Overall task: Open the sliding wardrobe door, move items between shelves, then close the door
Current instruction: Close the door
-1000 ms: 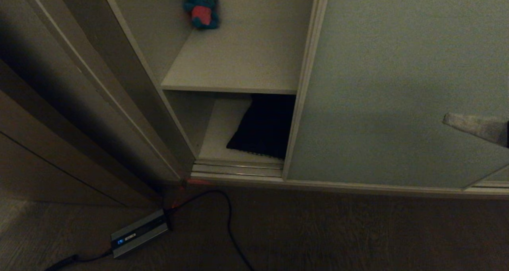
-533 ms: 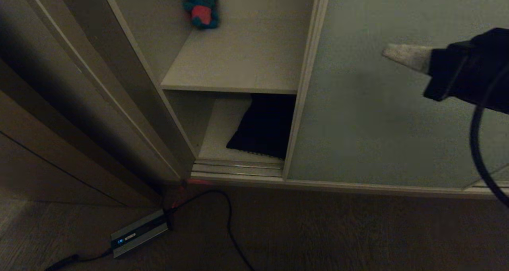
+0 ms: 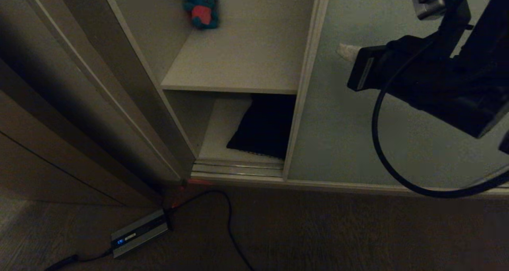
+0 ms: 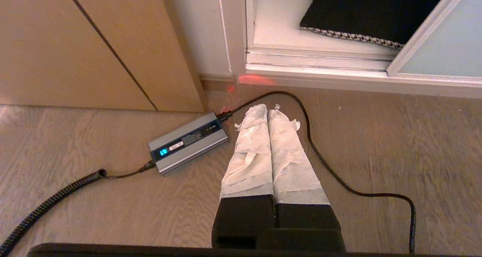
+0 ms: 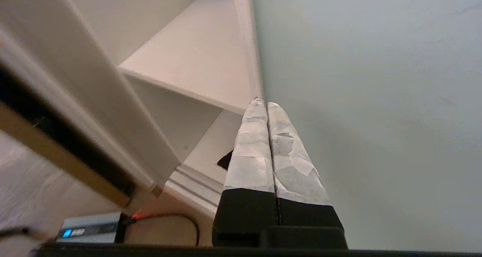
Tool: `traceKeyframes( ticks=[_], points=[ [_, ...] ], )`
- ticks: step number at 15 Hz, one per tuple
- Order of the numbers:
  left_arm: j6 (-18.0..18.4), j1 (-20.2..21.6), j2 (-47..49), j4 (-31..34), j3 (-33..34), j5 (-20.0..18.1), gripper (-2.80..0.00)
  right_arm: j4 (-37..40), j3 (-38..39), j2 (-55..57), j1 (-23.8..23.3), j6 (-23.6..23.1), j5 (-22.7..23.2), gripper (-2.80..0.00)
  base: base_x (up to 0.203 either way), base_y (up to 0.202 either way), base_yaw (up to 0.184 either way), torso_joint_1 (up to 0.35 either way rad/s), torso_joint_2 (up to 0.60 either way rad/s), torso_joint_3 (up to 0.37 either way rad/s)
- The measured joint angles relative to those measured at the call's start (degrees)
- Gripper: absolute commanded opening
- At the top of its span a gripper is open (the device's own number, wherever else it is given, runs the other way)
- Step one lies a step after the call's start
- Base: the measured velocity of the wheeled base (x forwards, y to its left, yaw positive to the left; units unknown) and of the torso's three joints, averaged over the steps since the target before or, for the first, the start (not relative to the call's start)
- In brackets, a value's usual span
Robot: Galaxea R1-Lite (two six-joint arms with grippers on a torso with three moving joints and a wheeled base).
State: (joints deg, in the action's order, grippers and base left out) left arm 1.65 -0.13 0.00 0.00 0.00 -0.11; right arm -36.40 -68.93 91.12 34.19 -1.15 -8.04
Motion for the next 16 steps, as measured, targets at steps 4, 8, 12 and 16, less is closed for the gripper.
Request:
traceKeyframes(
  ticks=[4, 8, 12, 16],
  points=[
    [0.00, 0.00, 0.00, 0.00, 0.00, 0.00, -2.80, -0.04, -4.46, 4.96, 0.23, 0.51, -5.10, -2.80, 0.000, 0.000, 0.000, 0.000, 0.00, 0.000],
    [0.02, 0.00, 0.00, 0.00, 0.00, 0.00, -2.80, -0.03, -5.83, 7.59, 0.04, 0.62, -5.23, -2.80, 0.000, 0.000, 0.000, 0.000, 0.00, 0.000],
    [0.00, 0.00, 0.00, 0.00, 0.00, 0.01, -2.80, -0.04, -8.27, 10.02, 0.32, 0.71, -5.38, -2.80, 0.000, 0.000, 0.000, 0.000, 0.00, 0.000],
    [0.00, 0.00, 0.00, 0.00, 0.00, 0.01, -2.80, -0.06, -9.48, 11.82, 0.77, 0.63, -5.80, -2.80, 0.000, 0.000, 0.000, 0.000, 0.00, 0.000]
  ],
)
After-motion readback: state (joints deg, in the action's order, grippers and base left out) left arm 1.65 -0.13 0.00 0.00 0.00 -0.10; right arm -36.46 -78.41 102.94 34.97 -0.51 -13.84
